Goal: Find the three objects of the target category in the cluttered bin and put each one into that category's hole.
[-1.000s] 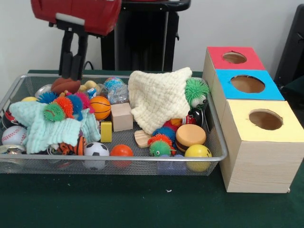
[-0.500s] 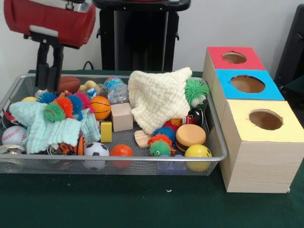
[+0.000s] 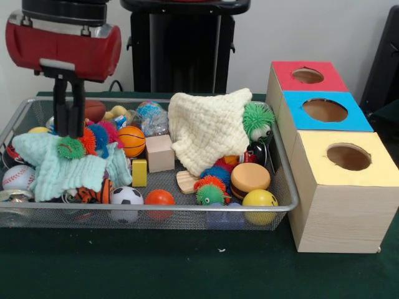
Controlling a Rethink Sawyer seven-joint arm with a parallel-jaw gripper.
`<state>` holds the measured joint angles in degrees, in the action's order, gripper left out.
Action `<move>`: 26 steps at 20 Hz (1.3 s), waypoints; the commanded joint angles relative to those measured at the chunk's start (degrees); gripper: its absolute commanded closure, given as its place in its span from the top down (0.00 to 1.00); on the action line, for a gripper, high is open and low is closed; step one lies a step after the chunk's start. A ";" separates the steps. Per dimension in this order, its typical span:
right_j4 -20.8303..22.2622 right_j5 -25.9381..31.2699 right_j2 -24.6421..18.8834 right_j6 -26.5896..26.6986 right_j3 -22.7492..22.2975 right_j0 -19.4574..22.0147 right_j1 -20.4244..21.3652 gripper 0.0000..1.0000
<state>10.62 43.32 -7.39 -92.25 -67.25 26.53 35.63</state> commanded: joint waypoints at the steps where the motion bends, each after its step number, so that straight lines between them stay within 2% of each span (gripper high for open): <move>1: 0.77 1.35 -8.70 9.14 -9.28 1.83 -2.84 0.00; 5: 1.85 -0.27 -10.11 9.73 -10.58 2.72 -2.49 0.00; 6: 2.59 -0.21 -10.55 9.89 -10.61 2.93 -2.44 1.00; 9: 3.27 3.82 -10.15 11.54 -9.30 2.47 -2.94 1.00; 12: 4.42 6.30 -8.82 11.04 -8.71 1.83 -3.20 1.00; 19: 8.57 6.67 -7.74 12.78 -6.83 1.27 -4.12 1.00; 26: 14.70 9.88 -6.60 15.78 -3.61 0.36 -3.88 1.00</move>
<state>18.32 44.22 -11.96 -92.25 -70.34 27.94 34.21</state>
